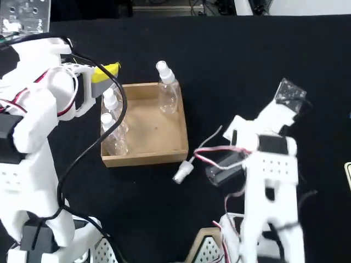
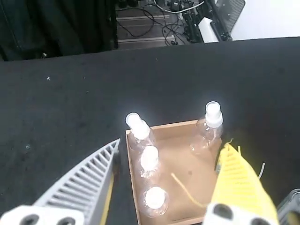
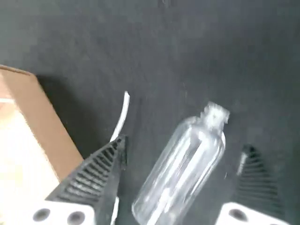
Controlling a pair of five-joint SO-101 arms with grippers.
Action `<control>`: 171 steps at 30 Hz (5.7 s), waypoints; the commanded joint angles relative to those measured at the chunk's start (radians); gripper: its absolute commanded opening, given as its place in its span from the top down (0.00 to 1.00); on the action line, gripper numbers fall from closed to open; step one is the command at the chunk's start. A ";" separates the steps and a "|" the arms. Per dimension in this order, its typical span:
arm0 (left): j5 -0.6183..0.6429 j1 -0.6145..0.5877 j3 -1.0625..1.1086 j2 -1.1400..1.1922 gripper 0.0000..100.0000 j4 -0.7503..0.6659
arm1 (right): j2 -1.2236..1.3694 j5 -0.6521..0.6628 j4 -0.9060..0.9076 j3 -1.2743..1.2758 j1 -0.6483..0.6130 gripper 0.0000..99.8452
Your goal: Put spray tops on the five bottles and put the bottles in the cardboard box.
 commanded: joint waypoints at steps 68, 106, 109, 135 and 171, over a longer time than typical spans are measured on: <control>-0.012 -0.005 0.027 -0.025 0.70 -0.018 | 0.581 1.821 0.436 -0.530 0.666 0.77; -0.008 -0.004 0.028 -0.025 0.70 -0.011 | 0.552 1.481 0.006 -0.119 0.514 0.97; -0.011 -0.004 0.028 -0.025 0.70 -0.009 | 0.481 1.488 0.035 -0.194 0.571 0.99; -0.245 0.769 0.888 -0.026 0.70 -0.236 | 0.638 1.220 0.176 -0.687 0.827 0.99; -0.118 0.690 1.570 -0.023 0.76 -1.083 | 0.719 1.224 0.187 -0.780 0.839 0.99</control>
